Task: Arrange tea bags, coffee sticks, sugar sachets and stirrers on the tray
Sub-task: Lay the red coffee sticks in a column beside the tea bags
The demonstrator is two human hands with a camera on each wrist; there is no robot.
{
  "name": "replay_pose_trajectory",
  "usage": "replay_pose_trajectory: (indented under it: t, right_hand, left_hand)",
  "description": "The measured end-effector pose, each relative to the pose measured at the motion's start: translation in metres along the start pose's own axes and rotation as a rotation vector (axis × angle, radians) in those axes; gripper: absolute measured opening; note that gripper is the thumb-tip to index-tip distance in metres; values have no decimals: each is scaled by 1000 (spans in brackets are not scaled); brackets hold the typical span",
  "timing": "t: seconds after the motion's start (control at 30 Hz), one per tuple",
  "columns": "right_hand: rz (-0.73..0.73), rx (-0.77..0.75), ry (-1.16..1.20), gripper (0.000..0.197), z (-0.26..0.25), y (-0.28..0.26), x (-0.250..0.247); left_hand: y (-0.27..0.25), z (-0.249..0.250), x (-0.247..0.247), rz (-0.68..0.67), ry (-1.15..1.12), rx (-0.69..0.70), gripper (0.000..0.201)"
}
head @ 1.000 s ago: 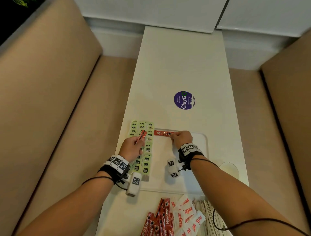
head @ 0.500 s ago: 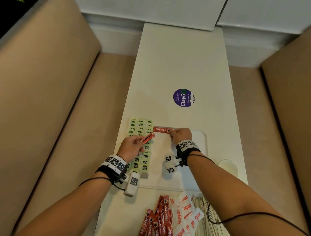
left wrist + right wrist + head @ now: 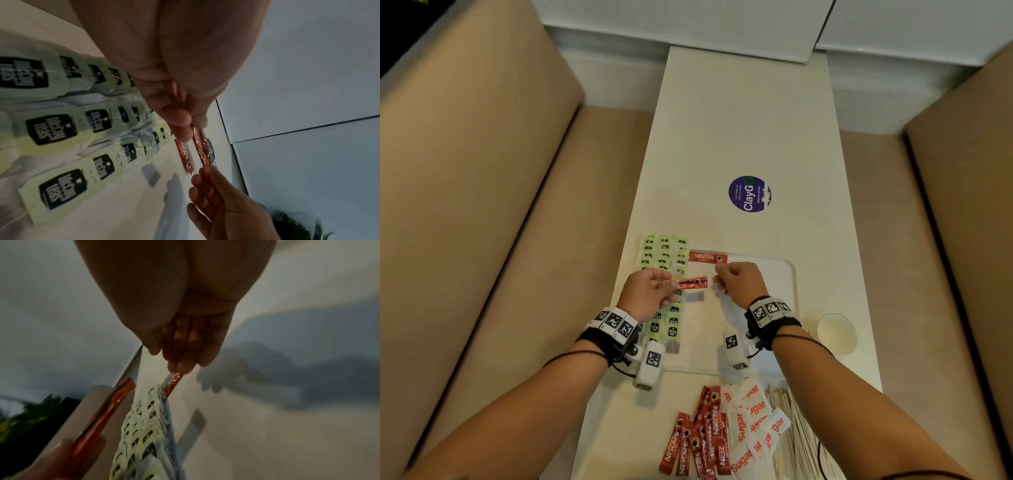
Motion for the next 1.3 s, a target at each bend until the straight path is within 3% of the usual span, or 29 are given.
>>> replay_pose_trajectory:
  t: [0.13, 0.23, 0.47, 0.67, 0.77, 0.97, 1.13, 1.3]
  right_hand:
    - [-168, -95, -5, 40, -21, -24, 12]
    - [-210, -92, 48, 41, -23, -37, 16]
    - [-155, -130, 69, 12, -20, -52, 9]
    - [-146, -145, 86, 18, -15, -61, 8]
    - [-96, -105, 117, 12, -8, -61, 3]
    - [-62, -91, 22, 14, 2, -54, -1]
    - [92, -23, 53, 11, 8, -29, -23]
    - [164, 81, 4, 7, 20, 3, -22]
  left_hand:
    - [-4, 7, 5, -23, 63, 53, 11]
    - [-10, 14, 13, -98, 130, 120, 10]
    - [-20, 18, 17, -133, 131, 154, 20]
    - [-28, 12, 14, -91, 93, 113, 16]
    - [-28, 9, 13, -97, 109, 108, 13]
    - [-29, 6, 15, -103, 108, 103, 13]
    - [-29, 6, 9, -55, 133, 103, 12]
    - [-39, -2, 14, -168, 263, 90, 6]
Point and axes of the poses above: each hand's wrist, its own y-axis towards the middle knuckle, its own x-axis out of the palm, z = x × y, the point moved 9 cm from there along y, towards the middle knuckle, and after that the axes turned 13 degrees about -y, right-handed, at the moved point
